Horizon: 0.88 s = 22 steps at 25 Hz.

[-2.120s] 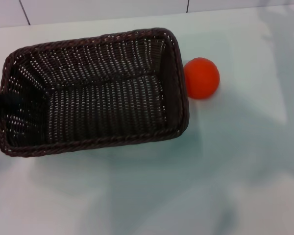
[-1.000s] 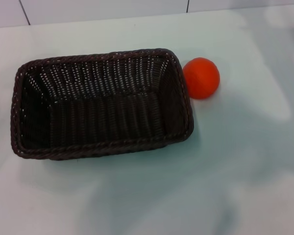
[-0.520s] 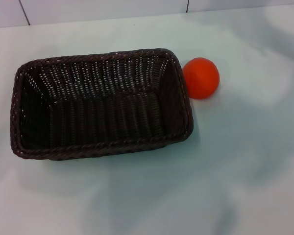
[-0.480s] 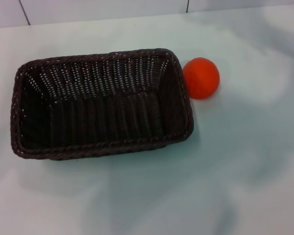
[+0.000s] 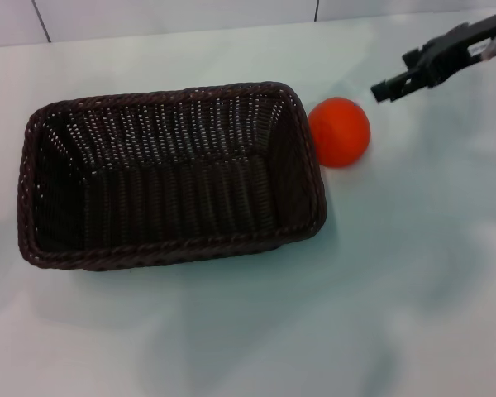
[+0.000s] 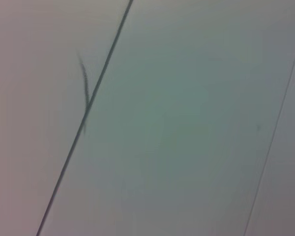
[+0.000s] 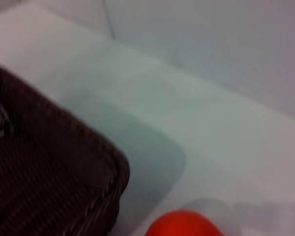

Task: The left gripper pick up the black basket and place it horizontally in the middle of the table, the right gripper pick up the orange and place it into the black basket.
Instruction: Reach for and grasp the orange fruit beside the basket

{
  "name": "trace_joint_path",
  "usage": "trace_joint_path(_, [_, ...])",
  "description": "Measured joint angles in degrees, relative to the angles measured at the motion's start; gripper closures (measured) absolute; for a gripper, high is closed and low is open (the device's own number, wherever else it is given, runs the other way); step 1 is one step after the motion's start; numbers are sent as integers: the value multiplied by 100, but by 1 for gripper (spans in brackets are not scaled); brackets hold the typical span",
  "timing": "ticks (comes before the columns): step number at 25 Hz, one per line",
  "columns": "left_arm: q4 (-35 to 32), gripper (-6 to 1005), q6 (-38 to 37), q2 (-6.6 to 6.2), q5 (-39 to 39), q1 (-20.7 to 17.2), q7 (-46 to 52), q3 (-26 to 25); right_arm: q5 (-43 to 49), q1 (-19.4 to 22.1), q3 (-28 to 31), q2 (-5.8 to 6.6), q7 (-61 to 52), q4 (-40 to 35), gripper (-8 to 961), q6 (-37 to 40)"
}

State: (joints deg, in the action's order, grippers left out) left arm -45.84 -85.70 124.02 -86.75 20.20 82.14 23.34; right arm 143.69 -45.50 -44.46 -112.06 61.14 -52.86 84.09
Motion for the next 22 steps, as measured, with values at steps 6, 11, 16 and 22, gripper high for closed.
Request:
trace_joint_path(6, [156,98,-51,0,130,-51,-31,-21,130,-24,-660,-165,-217,48,9,-485])
trace_joint_path(11, [231,98,-66,0,139,-94,-14,-17,159,-110,-858,-290,-189,370,8,-852])
trace_joint_path(16, [249,98,-129,6,143,-112,-4,-5,198,-230,-1158,-352,-177,820,9,-1256])
trace_joint_path(22, [302,98,-149,8,147,-106,1,-13,218,-354,-1342,-394,-161,1284,14,-1739])
